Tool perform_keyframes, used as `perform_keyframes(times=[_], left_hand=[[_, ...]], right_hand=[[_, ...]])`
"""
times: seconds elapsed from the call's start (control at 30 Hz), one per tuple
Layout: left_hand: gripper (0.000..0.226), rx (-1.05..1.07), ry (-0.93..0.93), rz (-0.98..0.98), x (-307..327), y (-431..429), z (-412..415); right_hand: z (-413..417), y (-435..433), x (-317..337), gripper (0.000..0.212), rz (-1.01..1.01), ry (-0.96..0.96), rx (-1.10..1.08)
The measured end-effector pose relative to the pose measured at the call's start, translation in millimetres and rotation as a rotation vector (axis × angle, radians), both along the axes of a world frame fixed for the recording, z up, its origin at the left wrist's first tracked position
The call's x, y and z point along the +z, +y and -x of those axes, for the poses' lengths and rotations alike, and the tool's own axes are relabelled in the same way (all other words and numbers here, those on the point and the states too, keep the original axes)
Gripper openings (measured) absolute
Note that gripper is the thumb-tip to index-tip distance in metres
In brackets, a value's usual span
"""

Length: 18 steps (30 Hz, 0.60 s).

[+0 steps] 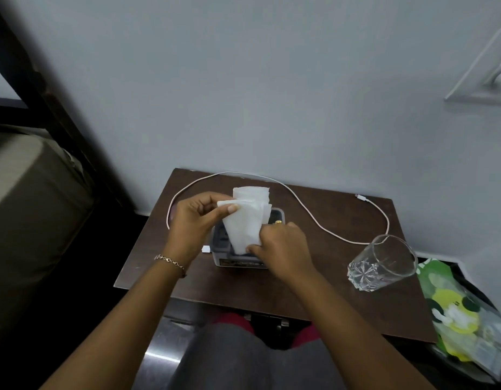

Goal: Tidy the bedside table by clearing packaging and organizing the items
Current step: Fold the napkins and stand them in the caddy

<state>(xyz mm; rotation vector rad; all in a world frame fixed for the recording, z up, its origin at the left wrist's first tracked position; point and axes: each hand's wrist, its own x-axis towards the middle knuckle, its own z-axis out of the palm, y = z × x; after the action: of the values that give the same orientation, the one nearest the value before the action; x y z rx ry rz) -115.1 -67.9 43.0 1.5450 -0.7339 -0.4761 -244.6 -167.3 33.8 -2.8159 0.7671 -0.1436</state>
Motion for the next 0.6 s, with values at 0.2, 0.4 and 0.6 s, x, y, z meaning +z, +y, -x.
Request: perform_keyframes(times=[0.2,0.4,0.6], left_hand=[[0.012,-0.027,-0.096,0.01,-0.1,-0.8,-1.3],[0.013,-0.115,-0.191,-0.035,6.2,-9.6,-5.3],[0.019,-0.114,-0.246,-0.049,-1.2,-7.3,-7.4]], right_hand=[[1.1,3.3,-0.9,0.033,-0.083,-0.032,-0.052],[0.5,-0.9,2.4,0.036,-0.04,0.007,-0.06],[3.6,-2.6,-3.2,0.035,-0.122,-0.021,-0.133]])
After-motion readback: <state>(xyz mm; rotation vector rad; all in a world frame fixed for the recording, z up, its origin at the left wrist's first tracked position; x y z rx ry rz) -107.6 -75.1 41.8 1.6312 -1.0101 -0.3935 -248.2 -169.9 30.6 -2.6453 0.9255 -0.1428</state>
